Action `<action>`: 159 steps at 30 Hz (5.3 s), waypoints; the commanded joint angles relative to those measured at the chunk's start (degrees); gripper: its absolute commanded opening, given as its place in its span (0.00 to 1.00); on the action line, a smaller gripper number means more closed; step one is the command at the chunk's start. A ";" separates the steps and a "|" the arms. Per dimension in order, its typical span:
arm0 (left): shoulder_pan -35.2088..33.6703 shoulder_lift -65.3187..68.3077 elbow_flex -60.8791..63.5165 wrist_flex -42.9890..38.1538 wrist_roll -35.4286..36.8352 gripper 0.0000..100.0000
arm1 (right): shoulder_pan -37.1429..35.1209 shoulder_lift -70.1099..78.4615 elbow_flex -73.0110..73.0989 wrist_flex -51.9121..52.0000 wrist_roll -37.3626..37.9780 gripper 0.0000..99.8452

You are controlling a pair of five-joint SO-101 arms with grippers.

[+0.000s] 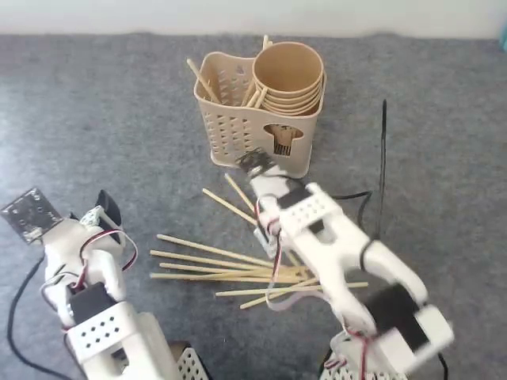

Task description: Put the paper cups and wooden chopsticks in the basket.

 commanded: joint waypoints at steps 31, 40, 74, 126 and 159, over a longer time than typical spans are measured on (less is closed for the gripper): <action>0.44 -1.14 -0.31 -1.49 -0.18 0.22 | -0.13 -53.14 9.14 -54.29 -2.73 0.01; 0.26 -1.14 -0.31 -1.49 -0.18 0.22 | 5.67 -24.57 -2.29 -74.07 -2.73 0.01; -1.93 -0.70 -1.71 -1.49 0.26 0.22 | 0.66 -34.95 -26.02 10.33 -15.82 0.03; -21.98 59.25 -38.11 -1.58 7.30 0.22 | -18.15 3.47 1.58 -28.26 -19.87 0.13; -20.40 59.25 -37.41 -1.58 7.21 0.22 | -13.85 -40.75 -5.19 -27.30 -8.70 0.01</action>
